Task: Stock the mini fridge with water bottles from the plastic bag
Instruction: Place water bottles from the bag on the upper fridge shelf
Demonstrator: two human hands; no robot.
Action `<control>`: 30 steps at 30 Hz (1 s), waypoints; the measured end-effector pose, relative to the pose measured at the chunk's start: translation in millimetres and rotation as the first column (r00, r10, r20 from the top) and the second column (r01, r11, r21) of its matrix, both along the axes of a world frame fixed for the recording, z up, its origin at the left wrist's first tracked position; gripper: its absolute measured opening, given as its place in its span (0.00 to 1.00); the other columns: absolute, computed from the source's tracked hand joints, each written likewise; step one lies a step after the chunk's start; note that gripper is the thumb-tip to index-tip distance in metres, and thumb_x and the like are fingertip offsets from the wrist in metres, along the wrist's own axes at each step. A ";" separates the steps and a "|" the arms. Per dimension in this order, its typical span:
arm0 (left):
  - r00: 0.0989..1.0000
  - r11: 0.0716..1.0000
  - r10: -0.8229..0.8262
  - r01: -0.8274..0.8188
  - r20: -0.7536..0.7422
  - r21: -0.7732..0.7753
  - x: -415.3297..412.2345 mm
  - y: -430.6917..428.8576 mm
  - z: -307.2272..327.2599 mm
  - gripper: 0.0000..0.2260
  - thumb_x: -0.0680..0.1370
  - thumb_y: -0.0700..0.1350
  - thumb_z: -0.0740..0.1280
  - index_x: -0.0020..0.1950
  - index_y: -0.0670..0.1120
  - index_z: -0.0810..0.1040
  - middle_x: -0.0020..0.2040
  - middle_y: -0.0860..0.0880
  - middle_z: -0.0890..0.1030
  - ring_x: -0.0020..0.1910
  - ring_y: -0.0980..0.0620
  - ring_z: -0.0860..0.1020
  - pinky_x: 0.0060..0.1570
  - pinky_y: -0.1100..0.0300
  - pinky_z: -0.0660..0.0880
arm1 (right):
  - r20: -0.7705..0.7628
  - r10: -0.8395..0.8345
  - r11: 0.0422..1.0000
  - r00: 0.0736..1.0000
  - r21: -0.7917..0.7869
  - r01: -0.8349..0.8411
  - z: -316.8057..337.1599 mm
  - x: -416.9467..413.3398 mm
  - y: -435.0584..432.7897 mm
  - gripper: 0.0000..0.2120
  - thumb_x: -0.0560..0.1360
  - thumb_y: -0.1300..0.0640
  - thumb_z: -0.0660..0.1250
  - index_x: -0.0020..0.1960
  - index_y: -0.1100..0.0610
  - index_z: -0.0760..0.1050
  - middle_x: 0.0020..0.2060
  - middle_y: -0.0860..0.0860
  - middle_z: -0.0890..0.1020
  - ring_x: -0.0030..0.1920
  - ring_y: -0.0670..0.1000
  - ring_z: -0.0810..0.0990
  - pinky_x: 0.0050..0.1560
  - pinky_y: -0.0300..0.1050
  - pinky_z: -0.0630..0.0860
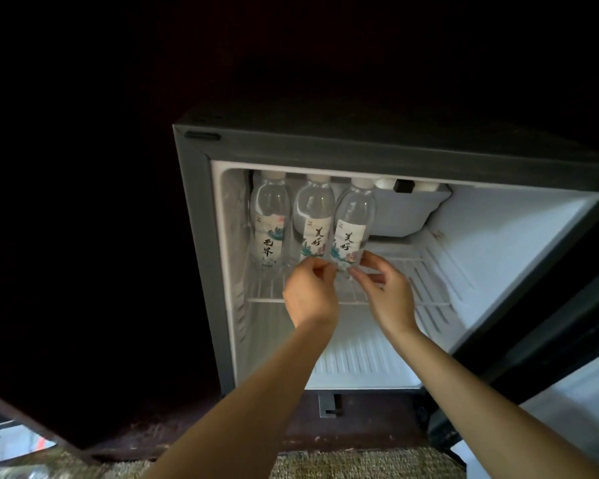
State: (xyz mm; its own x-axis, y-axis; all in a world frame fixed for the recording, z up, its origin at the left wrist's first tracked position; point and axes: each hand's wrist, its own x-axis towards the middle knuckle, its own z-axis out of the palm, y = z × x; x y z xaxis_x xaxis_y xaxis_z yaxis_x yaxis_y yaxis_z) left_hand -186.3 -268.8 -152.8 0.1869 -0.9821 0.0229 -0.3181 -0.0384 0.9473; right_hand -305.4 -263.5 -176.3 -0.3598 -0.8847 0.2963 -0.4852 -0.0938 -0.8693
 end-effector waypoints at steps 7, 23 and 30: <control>0.997 0.997 -0.066 0.065 -0.036 -0.027 -3.3 1.1 -2.5 0.07 0.78 0.43 0.65 0.51 0.47 0.83 0.46 0.50 0.84 0.45 0.49 0.81 0.47 0.55 0.78 | -0.058 -0.203 0.979 0.977 0.006 0.203 -2.8 16.8 -4.6 0.16 0.74 0.50 0.70 0.60 0.54 0.78 0.52 0.49 0.80 0.36 0.40 0.74 0.36 0.34 0.67; 0.927 0.926 -0.371 0.363 0.058 0.106 10.0 34.9 -4.9 0.23 0.79 0.37 0.61 0.73 0.48 0.67 0.70 0.49 0.71 0.69 0.51 0.70 0.58 0.68 0.64 | -0.151 -0.036 0.990 0.988 0.126 0.055 1.6 25.1 31.1 0.17 0.77 0.58 0.66 0.65 0.59 0.75 0.59 0.55 0.77 0.59 0.54 0.76 0.59 0.44 0.71; 0.905 0.900 -0.423 0.412 0.051 0.144 39.4 68.2 12.4 0.20 0.78 0.34 0.62 0.70 0.44 0.72 0.67 0.46 0.75 0.66 0.50 0.73 0.62 0.62 0.67 | -0.082 0.131 0.955 0.988 0.279 -0.103 15.2 31.6 67.4 0.14 0.78 0.60 0.65 0.61 0.65 0.77 0.61 0.57 0.77 0.63 0.55 0.75 0.63 0.42 0.68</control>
State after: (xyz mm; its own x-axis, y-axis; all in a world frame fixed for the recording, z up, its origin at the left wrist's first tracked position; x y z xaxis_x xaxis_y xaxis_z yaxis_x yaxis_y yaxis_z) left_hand -146.9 -200.6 -140.4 -0.2379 -0.9651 -0.1093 -0.4045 -0.0038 0.9145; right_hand -273.8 -196.1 -161.2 -0.2302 -0.9709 0.0657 -0.5692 0.0796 -0.8183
